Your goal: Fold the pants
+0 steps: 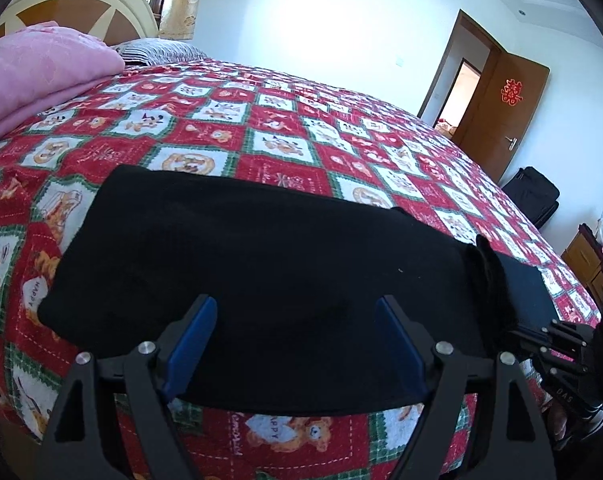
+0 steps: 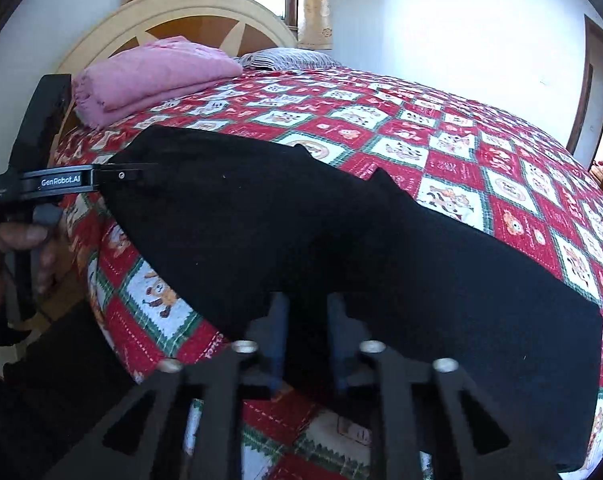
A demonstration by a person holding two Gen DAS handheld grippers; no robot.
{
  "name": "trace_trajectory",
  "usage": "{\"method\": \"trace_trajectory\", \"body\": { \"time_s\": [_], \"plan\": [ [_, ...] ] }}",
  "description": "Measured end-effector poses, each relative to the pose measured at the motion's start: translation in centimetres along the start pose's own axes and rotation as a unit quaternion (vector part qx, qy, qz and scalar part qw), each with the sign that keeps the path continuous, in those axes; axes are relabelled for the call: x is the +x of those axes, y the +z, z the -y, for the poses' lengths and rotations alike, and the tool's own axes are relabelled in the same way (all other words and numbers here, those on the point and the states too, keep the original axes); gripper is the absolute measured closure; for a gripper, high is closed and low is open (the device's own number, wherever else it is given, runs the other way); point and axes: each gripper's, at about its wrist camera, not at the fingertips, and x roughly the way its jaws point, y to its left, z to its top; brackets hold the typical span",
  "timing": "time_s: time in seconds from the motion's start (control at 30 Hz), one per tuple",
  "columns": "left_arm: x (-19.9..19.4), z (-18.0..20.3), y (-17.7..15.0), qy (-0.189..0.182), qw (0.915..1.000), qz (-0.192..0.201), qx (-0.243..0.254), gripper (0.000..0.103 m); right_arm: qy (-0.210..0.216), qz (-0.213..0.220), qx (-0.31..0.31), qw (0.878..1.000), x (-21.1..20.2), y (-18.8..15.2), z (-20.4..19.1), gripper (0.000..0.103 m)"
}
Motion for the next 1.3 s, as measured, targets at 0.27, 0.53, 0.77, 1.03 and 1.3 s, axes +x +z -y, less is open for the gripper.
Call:
{"method": "trace_trajectory", "body": {
  "time_s": [0.27,0.53,0.77,1.03,1.3],
  "plan": [
    [-0.8,-1.5,0.6,0.018,0.9998,0.011,-0.005,0.019,0.002,-0.015,-0.028,0.999,0.8,-1.0,-1.2,0.097],
    [-1.3,-5.1,1.6,0.058,0.9977,0.031,-0.016,0.013,0.042,-0.002,-0.024,0.999,-2.1,-1.0,-1.5,0.045],
    [-0.1,-7.9,2.6,0.061,0.9971,0.033,-0.029,0.015,0.031,0.002,-0.001,1.000,-3.1,-1.4,-0.7,0.045],
    [1.3,-9.4,2.6,0.062,0.9976,0.021,-0.025,0.023,0.030,0.003,0.033,0.999,-2.9,-1.4,0.4,0.045],
    [0.4,-8.6,2.2,0.047,0.9984,0.020,-0.025,0.036,0.026,0.004,0.034,0.999,-2.7,-1.4,0.2,0.045]
  ]
}}
